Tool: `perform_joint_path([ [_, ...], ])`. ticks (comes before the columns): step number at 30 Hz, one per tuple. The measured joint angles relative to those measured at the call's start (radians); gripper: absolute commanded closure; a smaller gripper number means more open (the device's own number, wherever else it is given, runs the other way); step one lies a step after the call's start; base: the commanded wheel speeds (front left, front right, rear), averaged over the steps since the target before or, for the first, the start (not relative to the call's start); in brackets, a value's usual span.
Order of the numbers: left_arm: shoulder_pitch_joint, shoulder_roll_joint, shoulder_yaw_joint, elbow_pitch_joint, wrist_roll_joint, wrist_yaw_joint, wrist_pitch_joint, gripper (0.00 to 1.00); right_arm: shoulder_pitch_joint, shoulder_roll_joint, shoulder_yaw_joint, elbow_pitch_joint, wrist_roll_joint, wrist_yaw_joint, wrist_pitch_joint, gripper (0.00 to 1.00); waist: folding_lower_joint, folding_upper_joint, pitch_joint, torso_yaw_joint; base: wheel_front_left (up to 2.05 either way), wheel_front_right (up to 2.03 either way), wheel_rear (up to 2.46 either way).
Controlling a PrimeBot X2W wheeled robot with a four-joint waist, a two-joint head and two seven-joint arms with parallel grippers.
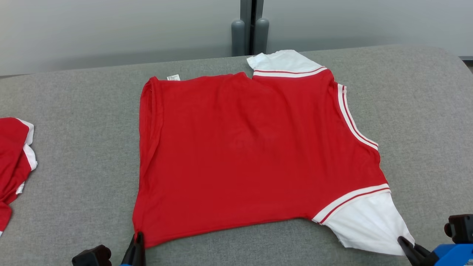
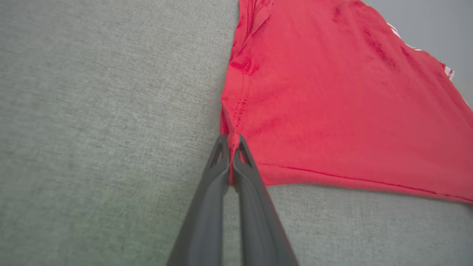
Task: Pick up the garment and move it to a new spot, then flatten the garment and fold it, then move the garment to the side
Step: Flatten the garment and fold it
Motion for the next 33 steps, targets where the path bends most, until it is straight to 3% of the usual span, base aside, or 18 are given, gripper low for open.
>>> perform_joint_path([
  [9, 0.029, 0.047, -0.016, -0.127, -0.003, 0.021, 0.1, 1.0, -0.006, 0.0, 0.004, -0.039, 0.014, 0.0, -0.002, 1.0, 0.0001, 0.0, -0.003, -0.003, 0.0, 0.0, 0.0],
  [17, -0.089, 0.04, -0.008, -0.149, -0.031, -0.004, 0.136, 1.0, -0.212, 0.0, 0.05, -0.02, -0.058, 0.0, -0.031, 1.0, 0.0001, 0.0, 0.019, -0.007, 0.0, 0.0, 0.0],
  [24, -0.228, 0.017, 0.009, -0.063, -0.059, -0.032, 0.14, 1.0, -0.427, -0.011, 0.056, 0.074, -0.095, 0.0, -0.067, 1.0, 0.0003, 0.0, 0.058, 0.004, 0.0, 0.0, 0.0],
  [33, -0.388, 0.006, 0.012, 0.098, -0.047, -0.075, 0.111, 1.0, -0.602, -0.098, 0.096, 0.243, -0.102, 0.0, -0.127, 1.0, 0.0003, 0.0, 0.129, 0.027, 0.0, 0.0, 0.0],
])
